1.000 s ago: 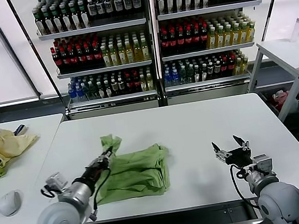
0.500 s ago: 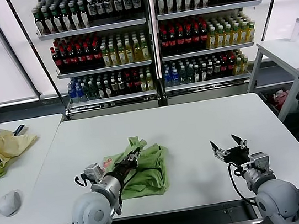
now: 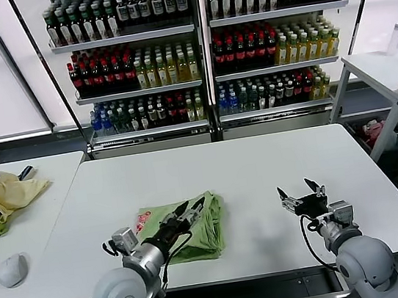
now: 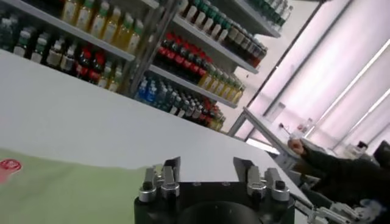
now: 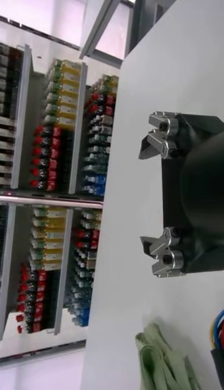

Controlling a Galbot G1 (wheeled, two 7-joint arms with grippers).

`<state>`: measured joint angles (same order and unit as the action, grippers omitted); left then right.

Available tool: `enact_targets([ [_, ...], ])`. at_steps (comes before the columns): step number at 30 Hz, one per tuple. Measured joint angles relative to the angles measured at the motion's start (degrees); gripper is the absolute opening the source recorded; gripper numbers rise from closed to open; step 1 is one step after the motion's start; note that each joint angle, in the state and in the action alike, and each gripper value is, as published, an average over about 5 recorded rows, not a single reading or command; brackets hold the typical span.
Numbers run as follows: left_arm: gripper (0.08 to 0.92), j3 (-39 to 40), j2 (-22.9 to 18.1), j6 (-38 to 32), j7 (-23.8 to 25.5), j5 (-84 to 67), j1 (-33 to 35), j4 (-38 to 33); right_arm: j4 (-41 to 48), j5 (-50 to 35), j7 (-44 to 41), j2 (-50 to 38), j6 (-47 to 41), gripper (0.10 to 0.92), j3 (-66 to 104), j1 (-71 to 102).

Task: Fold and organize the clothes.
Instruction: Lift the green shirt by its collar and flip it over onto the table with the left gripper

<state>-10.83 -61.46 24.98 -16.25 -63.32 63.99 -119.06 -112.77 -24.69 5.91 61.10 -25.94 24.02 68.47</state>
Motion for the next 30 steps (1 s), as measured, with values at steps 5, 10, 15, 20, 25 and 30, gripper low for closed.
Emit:
enact_targets([
  [5,0.788,-3.6,0.6,-1.9,-0.2,4.0,3.2,1.1,0.4,0.4,0.0,0.4,0.1,0.823,-0.4,-0.2],
  [10,0.821,-6.2,0.6,-3.9,-1.1,11.9,4.9,4.7,0.8,0.8,0.0,0.7,0.1,0.823,-0.7,-0.4],
  [15,0.823,-7.2,0.2,-5.0,-1.7,18.5,6.2,8.6,1.1,1.1,0.0,0.9,0.1,0.823,-1.0,-0.7],
  [20,0.823,-7.3,-0.3,-5.1,-1.7,22.5,7.1,11.5,1.3,1.2,0.0,0.9,0.1,0.823,-1.0,-0.8],
  [25,0.823,-7.2,-0.8,-4.8,-1.5,24.1,7.3,13.0,1.4,1.2,0.0,0.8,0.1,0.823,-1.0,-1.0],
  [30,0.802,-6.9,-1.4,-5.1,-0.8,23.6,7.9,13.0,1.5,1.2,0.0,0.9,0.1,0.823,-1.1,-1.4],
])
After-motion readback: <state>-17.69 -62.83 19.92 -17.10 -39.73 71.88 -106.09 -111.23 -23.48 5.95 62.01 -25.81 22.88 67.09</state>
